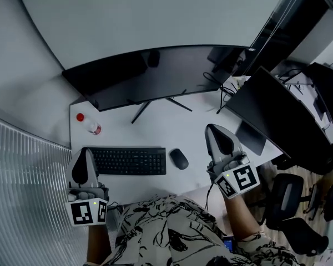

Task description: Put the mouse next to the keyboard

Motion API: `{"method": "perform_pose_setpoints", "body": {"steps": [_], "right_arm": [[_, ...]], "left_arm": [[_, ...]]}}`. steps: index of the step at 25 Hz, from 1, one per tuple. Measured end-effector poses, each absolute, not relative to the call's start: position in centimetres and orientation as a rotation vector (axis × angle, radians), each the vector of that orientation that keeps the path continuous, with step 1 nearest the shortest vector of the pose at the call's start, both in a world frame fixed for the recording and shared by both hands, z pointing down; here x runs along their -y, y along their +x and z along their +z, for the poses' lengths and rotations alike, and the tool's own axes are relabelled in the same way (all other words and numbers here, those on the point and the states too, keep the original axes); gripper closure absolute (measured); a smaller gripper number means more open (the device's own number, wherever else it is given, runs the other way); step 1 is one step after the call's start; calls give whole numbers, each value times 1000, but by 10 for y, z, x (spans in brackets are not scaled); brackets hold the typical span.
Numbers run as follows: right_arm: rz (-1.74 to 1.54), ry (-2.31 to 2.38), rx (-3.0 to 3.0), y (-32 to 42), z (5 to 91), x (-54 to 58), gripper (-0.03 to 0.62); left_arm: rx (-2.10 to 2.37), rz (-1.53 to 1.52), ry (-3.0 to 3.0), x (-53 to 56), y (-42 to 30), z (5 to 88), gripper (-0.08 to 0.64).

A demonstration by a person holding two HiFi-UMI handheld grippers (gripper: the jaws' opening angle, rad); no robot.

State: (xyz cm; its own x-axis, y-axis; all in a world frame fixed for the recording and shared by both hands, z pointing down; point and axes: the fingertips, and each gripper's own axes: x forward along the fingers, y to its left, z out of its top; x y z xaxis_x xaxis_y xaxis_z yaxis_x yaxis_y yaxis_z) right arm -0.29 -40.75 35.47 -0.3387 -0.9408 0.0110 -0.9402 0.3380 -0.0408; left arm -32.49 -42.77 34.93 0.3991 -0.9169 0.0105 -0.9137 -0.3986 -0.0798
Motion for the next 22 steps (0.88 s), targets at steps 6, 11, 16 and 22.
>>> {"method": "perform_pose_setpoints", "body": {"steps": [6,11,16,22], "right_arm": [[21,-1865,-2473,21,328,396,587],[81,-1934,-2395,44,313,389,588],[105,-1989,-2339,61,312,384,588],[107,-2022,-2314,71,316,381,588]], "left_arm": [[-1689,-60,-2552,431,-333,341,561],[-1728,-44,-2504,436,-348,332,562],[-1754,-53,-2474,439,-358,333,563],[-1779,-84,-2454,438,-366,336,563]]}}
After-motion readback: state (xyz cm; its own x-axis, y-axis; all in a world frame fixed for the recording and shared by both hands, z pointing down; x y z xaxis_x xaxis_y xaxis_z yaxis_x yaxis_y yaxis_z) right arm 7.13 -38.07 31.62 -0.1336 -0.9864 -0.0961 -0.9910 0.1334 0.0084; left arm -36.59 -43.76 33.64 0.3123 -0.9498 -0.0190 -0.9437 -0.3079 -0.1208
